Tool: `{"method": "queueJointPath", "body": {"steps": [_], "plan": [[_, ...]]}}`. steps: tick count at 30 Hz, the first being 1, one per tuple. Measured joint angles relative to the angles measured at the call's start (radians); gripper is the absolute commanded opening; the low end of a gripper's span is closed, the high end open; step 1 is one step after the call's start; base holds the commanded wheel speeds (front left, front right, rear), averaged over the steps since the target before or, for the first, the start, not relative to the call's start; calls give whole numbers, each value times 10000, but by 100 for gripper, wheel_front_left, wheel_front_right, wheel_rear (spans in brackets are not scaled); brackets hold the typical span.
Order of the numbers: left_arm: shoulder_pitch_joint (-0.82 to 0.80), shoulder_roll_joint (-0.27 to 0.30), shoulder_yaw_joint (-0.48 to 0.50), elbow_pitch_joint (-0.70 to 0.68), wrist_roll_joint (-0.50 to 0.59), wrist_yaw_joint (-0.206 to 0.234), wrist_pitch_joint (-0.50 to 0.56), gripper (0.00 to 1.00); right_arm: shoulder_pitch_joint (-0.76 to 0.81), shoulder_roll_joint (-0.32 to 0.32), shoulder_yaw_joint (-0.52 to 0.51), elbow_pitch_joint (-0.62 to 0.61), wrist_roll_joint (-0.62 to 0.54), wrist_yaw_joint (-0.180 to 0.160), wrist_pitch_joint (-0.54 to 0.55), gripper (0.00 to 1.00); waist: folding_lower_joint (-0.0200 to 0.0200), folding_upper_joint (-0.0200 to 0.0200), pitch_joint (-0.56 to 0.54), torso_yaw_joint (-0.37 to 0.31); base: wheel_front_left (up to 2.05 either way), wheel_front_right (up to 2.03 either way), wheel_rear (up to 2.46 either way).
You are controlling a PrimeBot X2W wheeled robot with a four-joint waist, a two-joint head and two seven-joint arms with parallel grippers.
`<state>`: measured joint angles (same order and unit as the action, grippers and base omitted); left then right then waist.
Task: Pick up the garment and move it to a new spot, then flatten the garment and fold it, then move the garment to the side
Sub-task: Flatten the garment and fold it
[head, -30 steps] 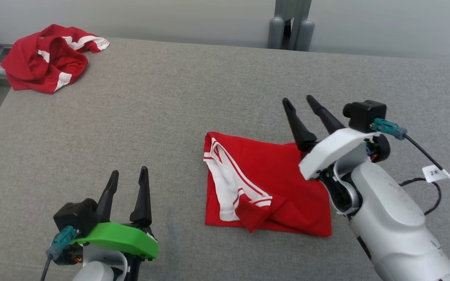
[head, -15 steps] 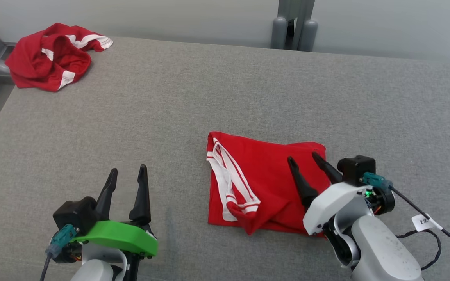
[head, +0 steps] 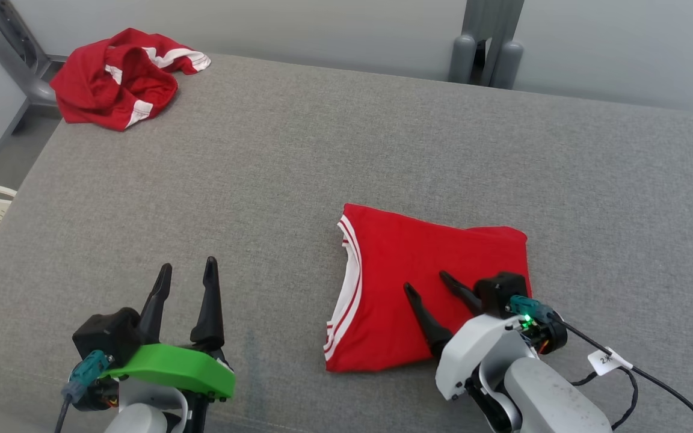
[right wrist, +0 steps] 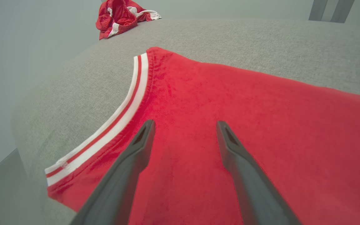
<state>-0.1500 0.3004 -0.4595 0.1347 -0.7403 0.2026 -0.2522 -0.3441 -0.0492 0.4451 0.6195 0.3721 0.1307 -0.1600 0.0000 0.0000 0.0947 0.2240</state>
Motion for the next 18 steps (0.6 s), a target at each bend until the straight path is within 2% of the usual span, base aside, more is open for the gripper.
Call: {"method": "queueJointPath", "body": {"steps": [11,12,13,14,15,16,17,18], "plan": [[51,4,33,-31,-58,12,-15,100,-994,-2,2031,899,495,0,-407,100,0,0,111,240,0,0,0],[45,-2,40,-31,-58,10,-17,100,-1137,-2,2272,1018,477,0,-420,92,0,0,145,272,0,0,0],[30,-12,44,-29,-58,4,-31,100,-1313,-2,2483,1164,428,0,-439,60,0,0,181,311,0,0,0],[12,-23,48,-29,-58,-2,-31,100,-1447,0,2646,1262,384,0,-439,39,0,0,208,348,0,0,0],[-14,-40,44,-25,-56,-8,-33,100,-1600,-2,2815,1394,378,0,-441,33,0,0,241,403,0,0,0],[-36,-67,40,-19,-56,-15,-40,100,-1740,-4,2995,1532,380,0,-439,23,0,0,275,467,0,0,0],[-47,-98,42,-13,-56,-21,-40,100,-1851,-2,3154,1666,378,0,-422,5,0,0,308,535,0,0,0],[-52,-119,44,2,-56,-58,-40,100,-1942,2,3304,1770,378,0,-387,0,0,0,334,592,0,0,0]]}}
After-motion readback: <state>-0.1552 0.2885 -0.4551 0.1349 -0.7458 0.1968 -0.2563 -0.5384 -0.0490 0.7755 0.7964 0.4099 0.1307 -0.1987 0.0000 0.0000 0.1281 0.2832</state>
